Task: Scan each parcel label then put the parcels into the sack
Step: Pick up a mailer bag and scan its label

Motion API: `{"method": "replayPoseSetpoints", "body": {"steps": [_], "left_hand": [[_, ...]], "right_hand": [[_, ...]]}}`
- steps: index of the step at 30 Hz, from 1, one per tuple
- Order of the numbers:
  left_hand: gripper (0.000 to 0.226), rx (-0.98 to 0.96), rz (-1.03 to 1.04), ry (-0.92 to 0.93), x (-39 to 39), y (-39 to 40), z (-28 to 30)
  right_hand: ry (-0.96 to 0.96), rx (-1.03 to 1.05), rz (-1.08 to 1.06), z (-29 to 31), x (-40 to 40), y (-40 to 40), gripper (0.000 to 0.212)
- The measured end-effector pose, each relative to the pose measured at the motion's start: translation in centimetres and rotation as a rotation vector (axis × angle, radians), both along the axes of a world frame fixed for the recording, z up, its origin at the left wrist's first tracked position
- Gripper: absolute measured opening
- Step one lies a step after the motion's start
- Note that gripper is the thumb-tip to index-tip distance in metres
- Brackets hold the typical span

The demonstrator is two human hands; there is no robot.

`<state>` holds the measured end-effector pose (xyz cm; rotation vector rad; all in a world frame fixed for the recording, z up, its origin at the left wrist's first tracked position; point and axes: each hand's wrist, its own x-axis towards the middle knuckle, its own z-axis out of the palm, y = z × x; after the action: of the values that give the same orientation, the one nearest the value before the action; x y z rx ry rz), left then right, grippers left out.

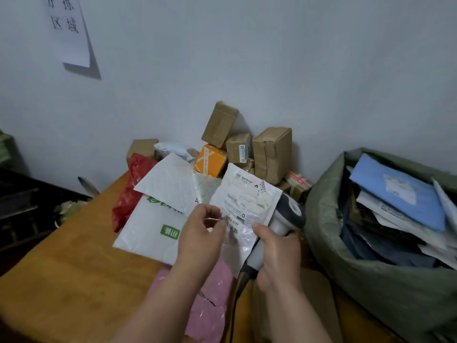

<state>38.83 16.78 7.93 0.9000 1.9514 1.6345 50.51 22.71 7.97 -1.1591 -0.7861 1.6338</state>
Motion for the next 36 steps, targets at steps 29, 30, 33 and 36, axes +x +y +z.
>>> {"method": "replayPoseSetpoints", "body": {"steps": [29,30,33,36], "left_hand": [[0.019,0.203,0.205,-0.740,5.7,-0.6,1.8],[0.019,0.205,0.204,-0.733,6.1,-0.6,1.9],[0.019,0.204,0.214,-0.718,6.9,-0.7,2.3],[0.019,0.209,0.228,-0.708,7.4,-0.8,2.6]], "right_hand": [[-0.141,0.219,0.509,4.5,12.2,-0.1,0.019],[-0.155,0.233,0.539,4.5,12.5,-0.2,0.018],[-0.196,0.267,0.602,4.5,13.0,-0.4,0.017],[-0.224,0.279,0.626,4.5,13.3,-0.3,0.016]]}}
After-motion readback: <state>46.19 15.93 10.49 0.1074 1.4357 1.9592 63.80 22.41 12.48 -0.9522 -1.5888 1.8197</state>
